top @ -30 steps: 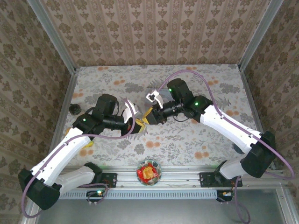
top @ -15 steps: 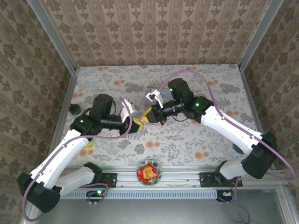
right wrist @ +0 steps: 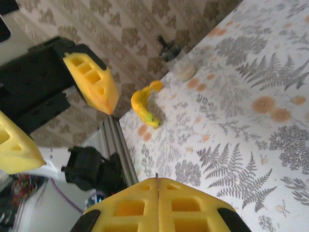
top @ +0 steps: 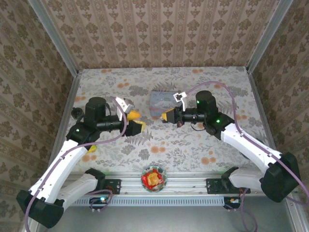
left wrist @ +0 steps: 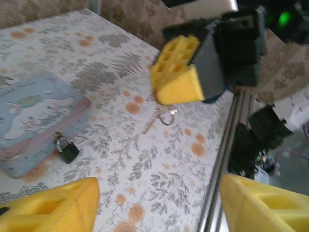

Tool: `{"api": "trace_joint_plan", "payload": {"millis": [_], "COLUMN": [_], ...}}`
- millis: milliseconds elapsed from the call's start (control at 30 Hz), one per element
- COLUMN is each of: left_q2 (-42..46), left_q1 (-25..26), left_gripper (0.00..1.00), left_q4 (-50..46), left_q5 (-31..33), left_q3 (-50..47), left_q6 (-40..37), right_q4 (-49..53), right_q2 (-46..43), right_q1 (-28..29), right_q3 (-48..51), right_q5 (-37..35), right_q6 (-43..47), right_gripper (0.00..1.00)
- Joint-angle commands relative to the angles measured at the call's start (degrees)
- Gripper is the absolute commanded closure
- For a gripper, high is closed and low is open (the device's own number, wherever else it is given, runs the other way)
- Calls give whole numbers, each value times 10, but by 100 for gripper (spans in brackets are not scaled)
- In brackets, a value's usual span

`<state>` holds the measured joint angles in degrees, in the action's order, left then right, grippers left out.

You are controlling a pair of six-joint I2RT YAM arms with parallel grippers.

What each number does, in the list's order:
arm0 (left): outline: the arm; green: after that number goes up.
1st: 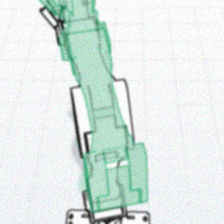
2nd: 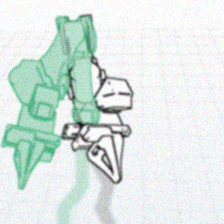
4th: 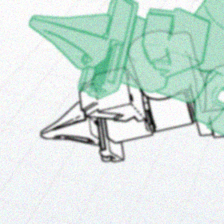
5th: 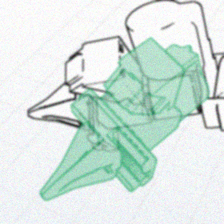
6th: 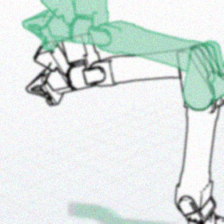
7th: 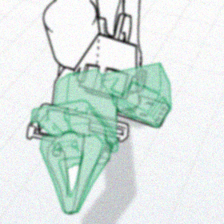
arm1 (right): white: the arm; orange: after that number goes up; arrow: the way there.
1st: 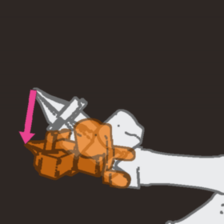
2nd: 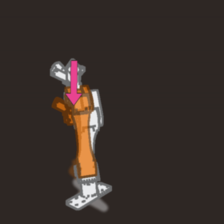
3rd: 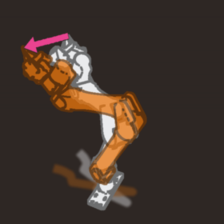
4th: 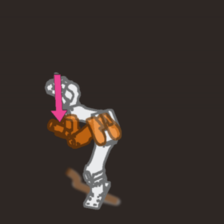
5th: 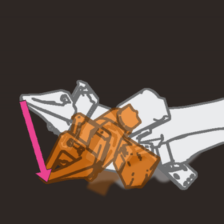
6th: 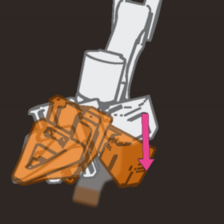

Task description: Unlock a padlock with a key

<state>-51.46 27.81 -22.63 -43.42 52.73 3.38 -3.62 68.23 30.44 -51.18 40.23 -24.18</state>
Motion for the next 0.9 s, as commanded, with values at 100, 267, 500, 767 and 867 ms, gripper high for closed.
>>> {"api": "trace_joint_plan", "payload": {"millis": [100, 267, 500, 767, 867], "left_q2": [13, 7, -41, -59, -71], "left_q1": [-13, -13, -13, -6, -4], "left_gripper": [21, 20, 9, 0, 0], "left_q4": [169, 319, 428, 539, 560], "left_q5": [34, 58, 79, 131, 125], "left_q3": [-45, -100, -127, -165, -164], "left_q6": [141, 241, 299, 339, 358], "right_q4": [-111, -152, -223, -271, -295], "right_q2": [-44, -69, -91, -95, -93], "right_q1": [-6, -6, -6, -6, -6], "right_q3": [33, 73, 132, 164, 172], "right_q5": [-61, -106, -157, -190, -189], "right_q6": [-83, -119, -160, -183, -197], "right_gripper": [100, 100, 100, 100, 100]}}
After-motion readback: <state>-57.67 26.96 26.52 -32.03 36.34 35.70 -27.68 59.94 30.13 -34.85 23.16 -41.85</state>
